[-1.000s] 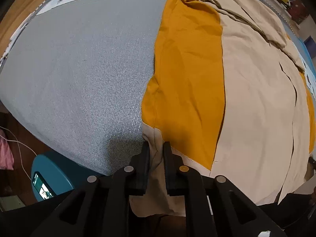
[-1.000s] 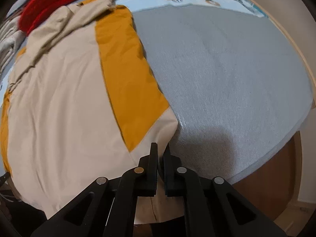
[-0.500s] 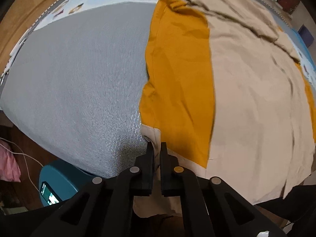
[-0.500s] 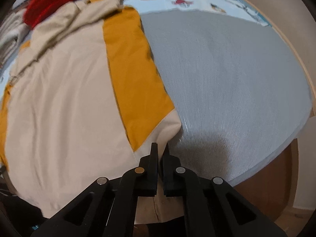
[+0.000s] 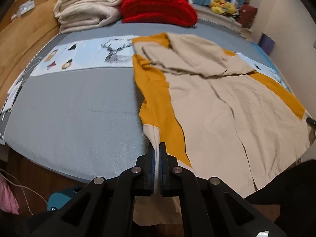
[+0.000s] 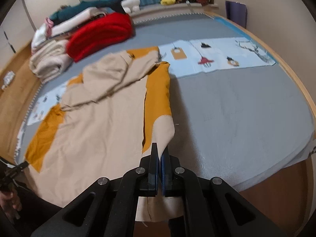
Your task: Fold large clothes
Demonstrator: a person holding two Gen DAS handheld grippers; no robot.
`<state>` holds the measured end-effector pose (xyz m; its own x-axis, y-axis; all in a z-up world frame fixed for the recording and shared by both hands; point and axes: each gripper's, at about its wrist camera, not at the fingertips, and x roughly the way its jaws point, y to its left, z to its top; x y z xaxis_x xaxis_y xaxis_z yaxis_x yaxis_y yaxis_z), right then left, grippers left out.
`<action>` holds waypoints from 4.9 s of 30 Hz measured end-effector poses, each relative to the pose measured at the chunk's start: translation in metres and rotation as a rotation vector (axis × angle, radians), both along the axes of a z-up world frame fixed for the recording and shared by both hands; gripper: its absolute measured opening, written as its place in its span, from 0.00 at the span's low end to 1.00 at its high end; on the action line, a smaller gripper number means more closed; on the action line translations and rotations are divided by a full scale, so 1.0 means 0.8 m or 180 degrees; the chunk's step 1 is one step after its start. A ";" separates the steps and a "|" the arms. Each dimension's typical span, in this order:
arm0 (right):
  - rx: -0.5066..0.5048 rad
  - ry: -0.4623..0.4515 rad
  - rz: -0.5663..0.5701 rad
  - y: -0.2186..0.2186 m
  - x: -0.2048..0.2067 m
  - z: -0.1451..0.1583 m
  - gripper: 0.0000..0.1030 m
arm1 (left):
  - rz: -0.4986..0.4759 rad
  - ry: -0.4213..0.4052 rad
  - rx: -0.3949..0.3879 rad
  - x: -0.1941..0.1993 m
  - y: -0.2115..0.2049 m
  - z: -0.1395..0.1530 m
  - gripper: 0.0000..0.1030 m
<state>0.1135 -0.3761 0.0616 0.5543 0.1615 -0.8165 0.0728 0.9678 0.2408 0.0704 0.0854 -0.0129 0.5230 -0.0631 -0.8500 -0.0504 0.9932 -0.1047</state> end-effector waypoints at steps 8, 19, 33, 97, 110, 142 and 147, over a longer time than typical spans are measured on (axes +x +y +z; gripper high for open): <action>0.0115 -0.0128 0.0081 -0.009 -0.078 0.046 0.02 | -0.0079 0.0008 -0.0088 -0.063 0.014 0.018 0.01; 0.0267 -0.0325 -0.0053 -0.021 -0.140 0.082 0.02 | 0.0018 -0.0132 -0.0198 -0.081 0.016 0.058 0.01; 0.0138 -0.0286 -0.0439 -0.049 0.149 -0.004 0.02 | 0.0487 0.0138 -0.0465 0.200 0.072 -0.027 0.01; -0.0312 0.0170 0.0225 -0.017 0.250 -0.155 0.05 | 0.0616 0.0510 -0.0701 0.308 0.123 -0.127 0.02; -0.0206 -0.0675 -0.0321 -0.018 0.280 -0.090 0.04 | 0.0958 -0.0628 -0.0540 0.315 0.140 -0.048 0.01; -0.0523 -0.0024 -0.0475 -0.011 0.370 -0.178 0.04 | 0.0861 0.0245 -0.0611 0.402 0.119 -0.133 0.01; -0.0527 -0.0873 -0.0704 -0.002 0.352 -0.115 0.03 | 0.0899 -0.0440 -0.0463 0.394 0.112 -0.082 0.01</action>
<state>0.3951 -0.3777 -0.0301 0.7623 -0.1078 -0.6382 0.2385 0.9634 0.1222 0.3857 0.1748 -0.0786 0.6467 -0.0147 -0.7626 -0.2966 0.9163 -0.2693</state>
